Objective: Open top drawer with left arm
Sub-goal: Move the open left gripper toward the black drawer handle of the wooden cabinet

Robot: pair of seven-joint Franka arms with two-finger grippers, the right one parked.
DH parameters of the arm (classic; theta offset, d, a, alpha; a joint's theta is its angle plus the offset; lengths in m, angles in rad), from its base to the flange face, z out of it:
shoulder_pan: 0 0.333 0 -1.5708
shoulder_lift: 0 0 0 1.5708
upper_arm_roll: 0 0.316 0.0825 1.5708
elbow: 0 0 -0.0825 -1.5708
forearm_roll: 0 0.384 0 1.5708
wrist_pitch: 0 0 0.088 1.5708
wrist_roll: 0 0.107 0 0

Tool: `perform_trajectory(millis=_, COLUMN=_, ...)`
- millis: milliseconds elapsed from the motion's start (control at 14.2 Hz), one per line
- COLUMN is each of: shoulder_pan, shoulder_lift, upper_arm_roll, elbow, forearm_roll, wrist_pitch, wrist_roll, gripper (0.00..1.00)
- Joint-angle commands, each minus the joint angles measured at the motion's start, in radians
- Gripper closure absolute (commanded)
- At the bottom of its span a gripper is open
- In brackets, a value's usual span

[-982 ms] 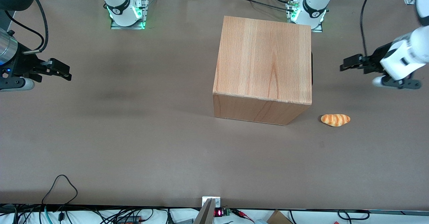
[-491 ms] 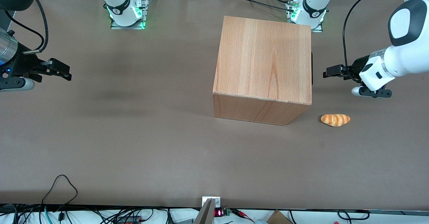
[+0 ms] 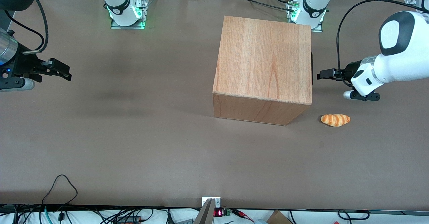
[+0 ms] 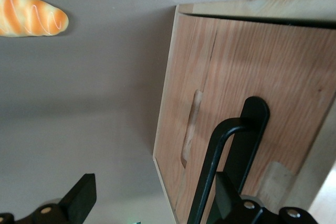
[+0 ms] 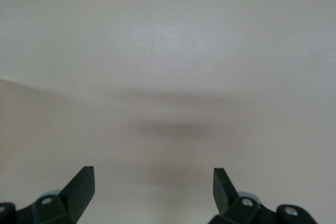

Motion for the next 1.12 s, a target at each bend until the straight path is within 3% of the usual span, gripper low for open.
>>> perform_trajectory(millis=0, shoulder_pan=-0.003, shoulder_lift=-0.01, upper_arm_roll=0.001, elbow=-0.025, forearm_roll=-0.028, wrist_pitch=0.017, wrist_roll=0.047, gripper=0.0)
perform_trajectory(millis=1053, shoulder_pan=-0.005, shoulder_lift=0.015, upper_arm_roll=-0.039, elbow=-0.053, forearm_roll=-0.013, wrist_pitch=0.021, wrist_roll=0.097, gripper=0.0)
